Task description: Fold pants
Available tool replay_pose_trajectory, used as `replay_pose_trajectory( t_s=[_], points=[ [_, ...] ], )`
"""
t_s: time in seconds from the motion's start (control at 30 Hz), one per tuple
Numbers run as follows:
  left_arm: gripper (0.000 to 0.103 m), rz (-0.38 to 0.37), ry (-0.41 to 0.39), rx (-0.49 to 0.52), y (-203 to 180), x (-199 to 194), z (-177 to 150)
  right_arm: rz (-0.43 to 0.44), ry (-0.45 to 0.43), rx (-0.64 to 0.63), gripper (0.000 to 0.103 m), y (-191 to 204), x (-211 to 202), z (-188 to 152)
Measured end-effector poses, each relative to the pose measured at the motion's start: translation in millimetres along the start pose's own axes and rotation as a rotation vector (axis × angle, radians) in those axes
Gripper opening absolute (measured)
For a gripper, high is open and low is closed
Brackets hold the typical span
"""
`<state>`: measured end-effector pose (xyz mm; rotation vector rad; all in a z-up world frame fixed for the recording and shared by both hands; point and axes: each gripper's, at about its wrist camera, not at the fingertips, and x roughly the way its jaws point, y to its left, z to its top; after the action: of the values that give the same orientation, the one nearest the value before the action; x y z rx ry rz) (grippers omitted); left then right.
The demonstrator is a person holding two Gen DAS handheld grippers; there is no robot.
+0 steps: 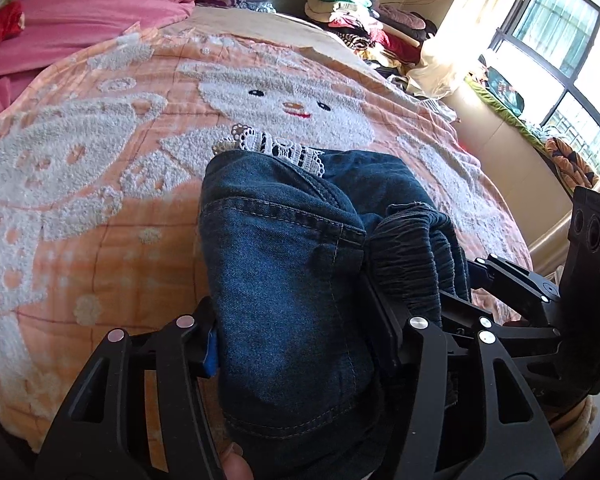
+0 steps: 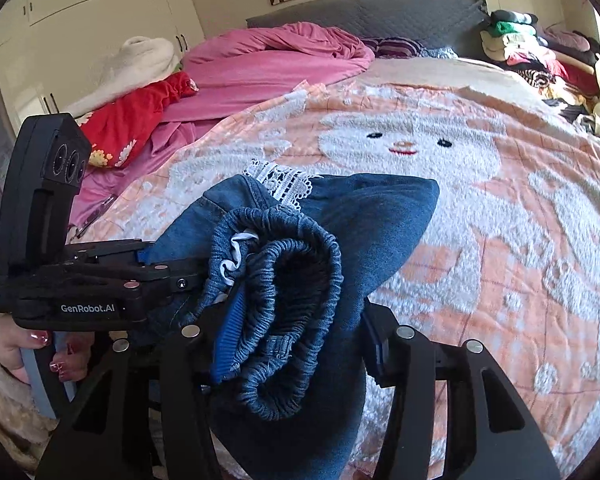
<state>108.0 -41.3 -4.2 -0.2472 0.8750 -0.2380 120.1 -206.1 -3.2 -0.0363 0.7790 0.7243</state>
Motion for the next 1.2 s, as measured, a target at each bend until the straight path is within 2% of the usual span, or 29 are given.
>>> replay_pose_trajectory(
  t_s=[0.2, 0.27, 0.37, 0.4, 0.43, 0.5, 0.6, 0.7, 0.8, 0.93, 1.03, 1.2],
  points=[
    [0.050, 0.027, -0.062, 0.027, 5.2, 3.7, 25.2, -0.004, -0.042, -0.029, 0.049, -9.0, 10.9, 20.8],
    [0.050, 0.050, -0.028, 0.015, 13.5, 20.9, 27.8, -0.005, 0.006, 0.001, 0.051, -19.5, 29.6, 20.7],
    [0.050, 0.108, 0.012, 0.017, 21.3, 41.1, 21.9, -0.057, 0.072, 0.031, 0.052, -31.6, 53.8, 13.9],
    [0.050, 0.119, 0.019, 0.022, 22.8, 44.6, 19.3, -0.063, 0.082, 0.050, 0.058, -34.5, 57.2, 11.1],
    [0.052, 0.122, 0.020, 0.024, 24.0, 46.4, 16.7, -0.065, 0.083, 0.081, 0.069, -38.8, 57.5, 8.6],
    [0.055, 0.125, 0.025, 0.017, 27.4, 48.0, 12.6, -0.080, 0.088, 0.118, 0.077, -43.8, 56.0, 3.6],
    [0.061, 0.133, 0.013, 0.011, 29.2, 42.7, 8.6, -0.112, 0.086, 0.134, 0.084, -43.5, 49.9, -0.4],
    [0.068, 0.151, -0.015, 0.029, 24.2, 28.9, 3.7, -0.152, 0.055, 0.132, 0.084, -37.7, 34.0, -5.0],
    [0.079, 0.163, -0.042, 0.036, 20.4, 11.9, -5.4, -0.215, 0.013, 0.107, 0.096, -27.8, 11.3, -12.7],
    [0.090, 0.175, -0.055, 0.038, 15.5, -8.4, -20.7, -0.268, -0.012, 0.076, 0.097, -14.8, -11.6, -26.5],
    [0.093, 0.172, -0.061, 0.035, 12.4, -20.7, -33.3, -0.305, -0.017, 0.069, 0.098, -7.3, -23.7, -38.2],
    [0.094, 0.174, -0.055, 0.016, 7.0, -30.8, -54.4, -0.360, -0.005, 0.050, 0.098, 3.4, -33.8, -55.5]
  ],
)
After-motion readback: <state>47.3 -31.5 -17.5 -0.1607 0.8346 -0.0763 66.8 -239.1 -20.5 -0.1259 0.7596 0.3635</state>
